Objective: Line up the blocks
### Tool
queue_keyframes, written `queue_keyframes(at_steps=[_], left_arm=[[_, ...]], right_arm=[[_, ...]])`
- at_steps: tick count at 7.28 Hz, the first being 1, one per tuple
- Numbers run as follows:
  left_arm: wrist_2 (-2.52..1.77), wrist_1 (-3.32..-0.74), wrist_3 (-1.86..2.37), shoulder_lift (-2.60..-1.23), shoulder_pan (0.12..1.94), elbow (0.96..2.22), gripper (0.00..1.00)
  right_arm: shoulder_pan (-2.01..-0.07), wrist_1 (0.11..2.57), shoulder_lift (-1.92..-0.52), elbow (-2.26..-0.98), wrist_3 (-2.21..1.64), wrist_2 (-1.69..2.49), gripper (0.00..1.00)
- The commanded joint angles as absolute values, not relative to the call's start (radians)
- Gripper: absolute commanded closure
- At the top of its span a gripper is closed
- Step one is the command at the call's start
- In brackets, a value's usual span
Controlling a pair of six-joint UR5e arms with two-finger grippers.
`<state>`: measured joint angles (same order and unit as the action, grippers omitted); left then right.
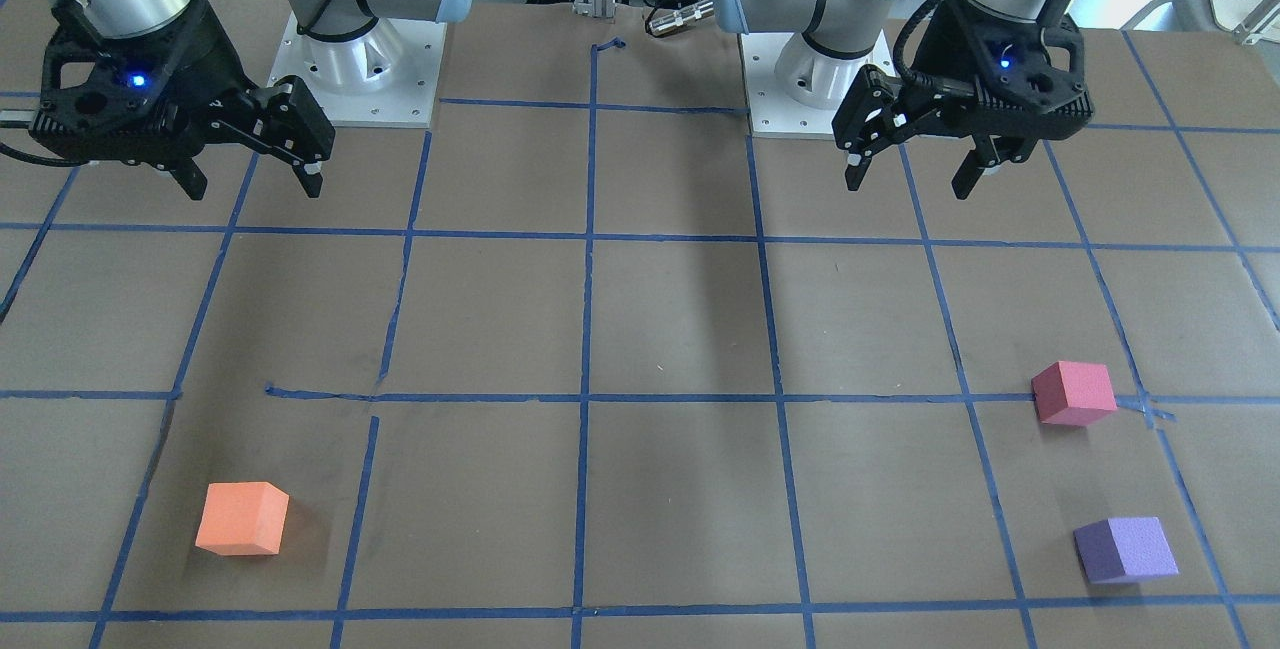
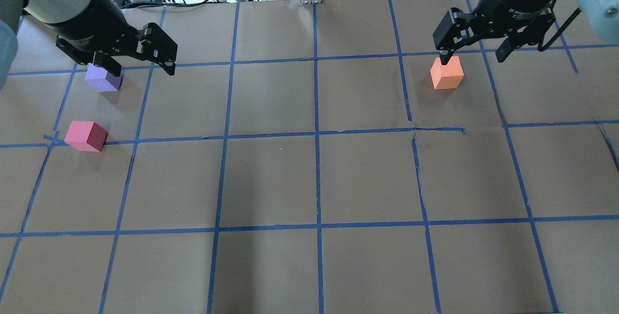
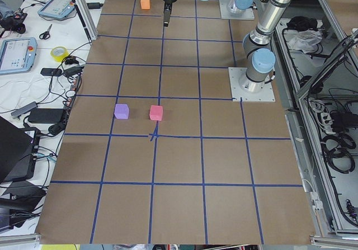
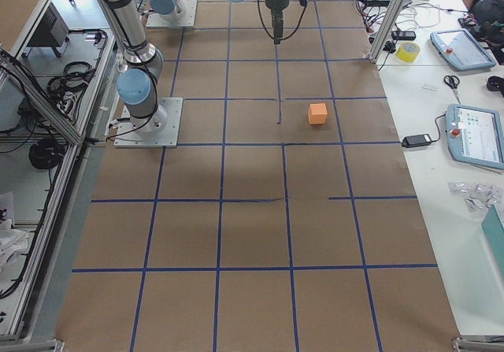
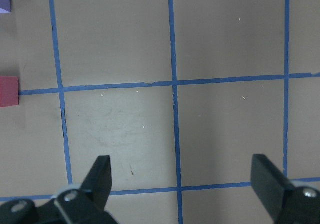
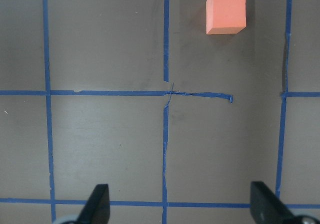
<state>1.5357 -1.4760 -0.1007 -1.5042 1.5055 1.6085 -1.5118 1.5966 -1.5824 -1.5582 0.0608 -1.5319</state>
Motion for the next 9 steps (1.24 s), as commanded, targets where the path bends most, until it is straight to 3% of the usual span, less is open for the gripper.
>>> queue_keyframes(at_steps=[1, 9], left_arm=[[1.539, -1.48, -0.1, -1.497, 1.509, 1.615, 0.0], [1.606, -1.468, -0.094, -1.523, 1.511, 1.631, 0.0]], right_arm=[[-1.513, 1.595, -1.597, -1.577, 0.035, -1.534, 0.0], [-1.513, 1.589, -1.592, -1.582, 0.037, -1.535, 0.0]])
